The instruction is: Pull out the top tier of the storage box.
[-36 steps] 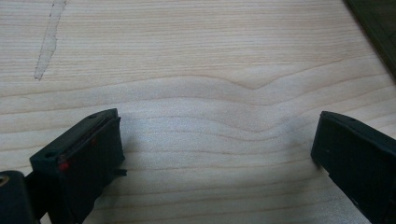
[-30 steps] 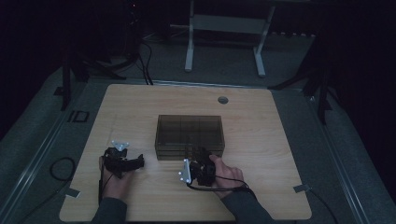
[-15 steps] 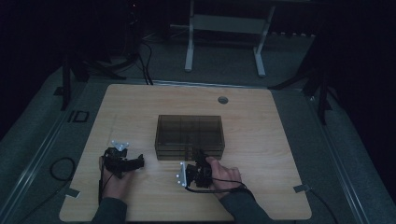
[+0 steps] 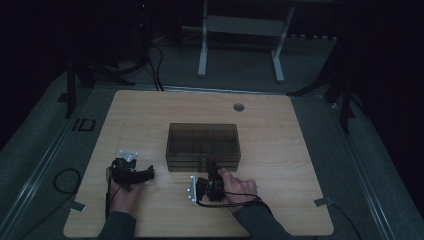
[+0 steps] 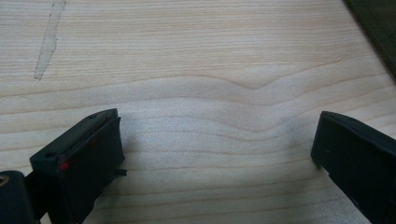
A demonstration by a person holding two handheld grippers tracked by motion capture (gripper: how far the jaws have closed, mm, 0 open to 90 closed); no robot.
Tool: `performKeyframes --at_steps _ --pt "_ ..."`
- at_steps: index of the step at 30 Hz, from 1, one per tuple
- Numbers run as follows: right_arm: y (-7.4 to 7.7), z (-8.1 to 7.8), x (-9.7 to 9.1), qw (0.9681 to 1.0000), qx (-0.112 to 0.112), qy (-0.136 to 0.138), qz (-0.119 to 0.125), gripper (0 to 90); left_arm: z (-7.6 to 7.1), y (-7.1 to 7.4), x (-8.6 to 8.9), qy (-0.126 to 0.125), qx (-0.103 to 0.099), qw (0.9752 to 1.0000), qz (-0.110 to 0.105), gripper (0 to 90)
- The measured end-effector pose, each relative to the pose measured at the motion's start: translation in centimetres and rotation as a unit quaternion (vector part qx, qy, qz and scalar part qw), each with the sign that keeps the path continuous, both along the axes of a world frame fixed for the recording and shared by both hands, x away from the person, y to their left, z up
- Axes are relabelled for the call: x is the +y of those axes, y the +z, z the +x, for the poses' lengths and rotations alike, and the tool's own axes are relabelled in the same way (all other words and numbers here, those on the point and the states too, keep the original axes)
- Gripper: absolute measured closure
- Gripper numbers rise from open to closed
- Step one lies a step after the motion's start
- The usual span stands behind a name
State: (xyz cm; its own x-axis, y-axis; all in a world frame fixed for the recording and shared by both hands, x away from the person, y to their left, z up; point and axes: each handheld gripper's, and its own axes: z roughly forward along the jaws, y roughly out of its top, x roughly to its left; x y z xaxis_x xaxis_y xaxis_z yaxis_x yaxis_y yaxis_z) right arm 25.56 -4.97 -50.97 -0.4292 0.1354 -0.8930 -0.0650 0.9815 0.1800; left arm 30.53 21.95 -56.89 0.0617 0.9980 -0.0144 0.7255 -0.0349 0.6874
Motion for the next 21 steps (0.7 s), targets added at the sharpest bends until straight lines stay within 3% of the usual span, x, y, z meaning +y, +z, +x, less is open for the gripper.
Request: performKeyframes --at_steps 21 --pt "-1.0 0.36 0.73 0.9995 -0.016 0.007 -0.028 76.0 0.0 0.0 0.0 0.0 0.0 1.0 0.0 2.3"
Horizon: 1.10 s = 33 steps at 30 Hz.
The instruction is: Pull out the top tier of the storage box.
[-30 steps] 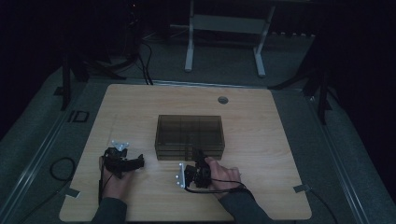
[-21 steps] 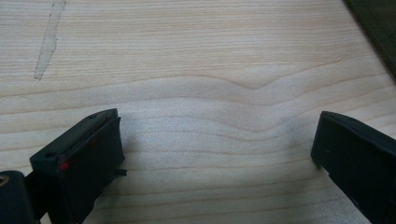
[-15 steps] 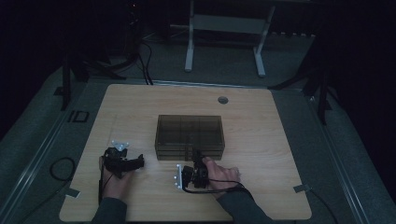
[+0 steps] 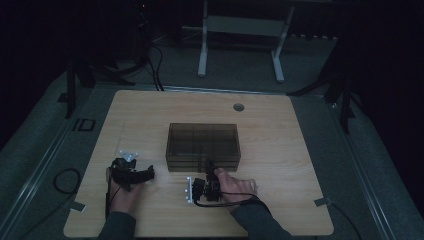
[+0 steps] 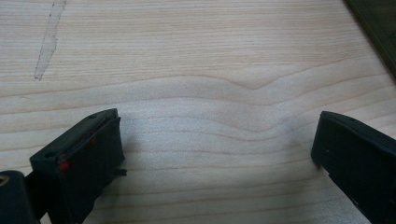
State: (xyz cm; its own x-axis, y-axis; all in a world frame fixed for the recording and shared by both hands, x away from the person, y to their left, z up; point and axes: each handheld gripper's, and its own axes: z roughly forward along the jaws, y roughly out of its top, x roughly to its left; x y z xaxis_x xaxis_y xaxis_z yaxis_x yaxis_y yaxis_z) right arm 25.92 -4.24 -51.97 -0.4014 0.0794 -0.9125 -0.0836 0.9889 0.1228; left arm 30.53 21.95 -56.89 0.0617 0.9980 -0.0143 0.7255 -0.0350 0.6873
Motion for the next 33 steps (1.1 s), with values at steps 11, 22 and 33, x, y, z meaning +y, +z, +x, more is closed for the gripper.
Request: performKeyframes --at_steps 11,22,33 --pt "-0.47 0.21 0.1 0.9998 -0.015 0.002 -0.012 76.6 0.0 0.0 0.0 0.0 0.0 1.0 0.0 2.3" --pt "-0.85 0.5 0.05 0.9995 -0.026 0.0 -0.018 77.8 0.0 0.0 0.0 0.0 0.0 1.0 0.0 2.3" --pt "-1.08 0.54 0.04 0.999 -0.038 0.005 -0.025 78.4 0.0 0.0 0.0 0.0 0.0 1.0 0.0 2.3"
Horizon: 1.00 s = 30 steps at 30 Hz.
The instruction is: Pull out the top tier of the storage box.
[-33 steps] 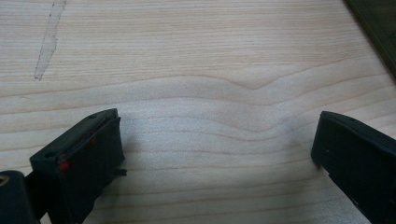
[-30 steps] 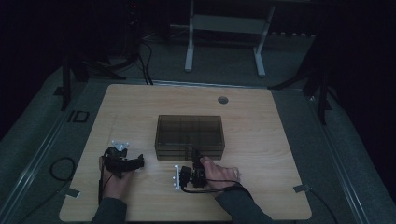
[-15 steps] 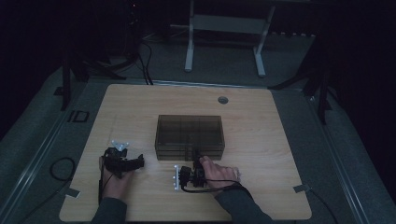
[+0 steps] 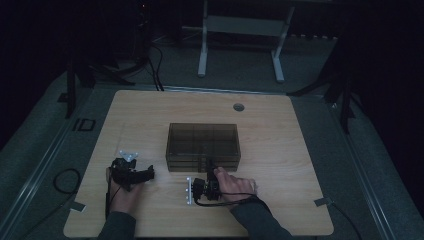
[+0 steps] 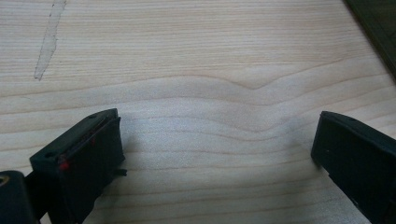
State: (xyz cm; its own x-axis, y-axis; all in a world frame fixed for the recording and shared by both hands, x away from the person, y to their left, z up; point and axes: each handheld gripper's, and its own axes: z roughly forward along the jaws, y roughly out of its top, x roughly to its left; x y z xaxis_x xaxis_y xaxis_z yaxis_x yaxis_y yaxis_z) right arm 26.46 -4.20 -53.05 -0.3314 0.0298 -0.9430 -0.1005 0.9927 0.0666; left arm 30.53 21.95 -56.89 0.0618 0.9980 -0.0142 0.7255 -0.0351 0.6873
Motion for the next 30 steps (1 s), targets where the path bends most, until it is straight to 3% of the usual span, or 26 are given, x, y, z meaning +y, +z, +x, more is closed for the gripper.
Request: performKeyframes --at_steps 30 --pt "-0.39 -0.33 -0.06 0.9996 -0.019 0.011 -0.016 80.2 0.0 0.0 0.0 0.0 0.0 1.0 0.0 2.3"
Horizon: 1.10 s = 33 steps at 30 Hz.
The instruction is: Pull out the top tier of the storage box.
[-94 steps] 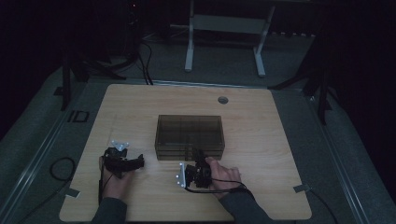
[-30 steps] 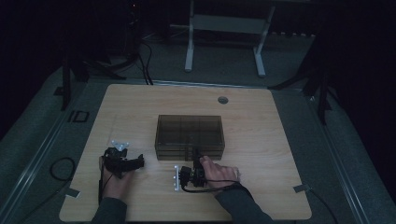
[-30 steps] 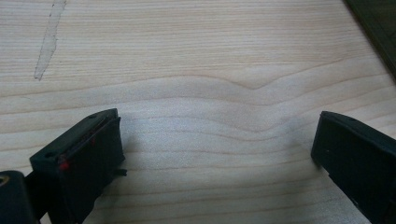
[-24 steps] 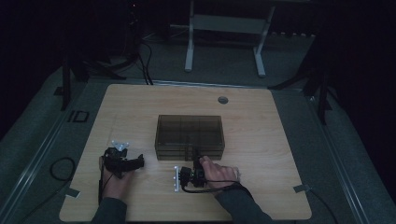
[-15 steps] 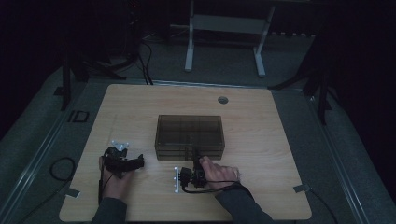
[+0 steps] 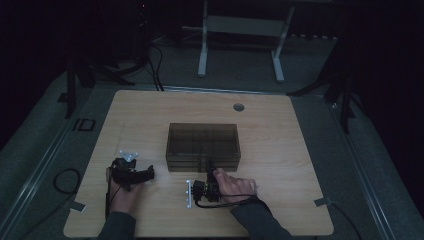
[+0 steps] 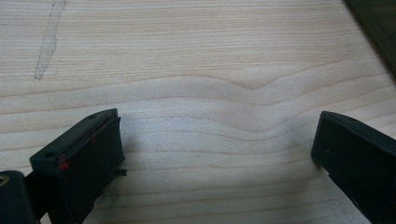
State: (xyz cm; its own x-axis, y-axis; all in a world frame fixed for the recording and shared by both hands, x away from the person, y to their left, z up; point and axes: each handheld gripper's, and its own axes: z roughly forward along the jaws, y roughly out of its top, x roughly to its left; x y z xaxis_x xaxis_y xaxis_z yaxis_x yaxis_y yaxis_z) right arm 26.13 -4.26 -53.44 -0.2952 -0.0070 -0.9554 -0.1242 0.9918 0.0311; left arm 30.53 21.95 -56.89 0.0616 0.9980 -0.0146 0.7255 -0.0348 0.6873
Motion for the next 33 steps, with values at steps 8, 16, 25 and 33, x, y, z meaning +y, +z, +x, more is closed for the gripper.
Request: performKeyframes --at_steps 8,16,25,33 --pt "0.0 -0.1 -0.1 1.0 -0.001 0.003 -0.002 80.2 0.0 0.0 0.0 0.0 0.0 1.0 0.0 2.3" --pt "0.0 -0.5 -0.1 1.0 -0.002 0.005 -0.005 80.2 0.0 0.0 0.0 0.0 0.0 1.0 0.0 2.3" --pt "0.0 -0.9 -0.3 1.0 -0.001 0.007 -0.006 80.1 0.0 0.0 0.0 0.0 0.0 1.0 0.0 2.3" --pt "0.1 -1.2 -0.4 0.9999 0.001 0.01 -0.007 80.1 0.0 0.0 0.0 0.0 0.0 1.0 0.0 2.3"
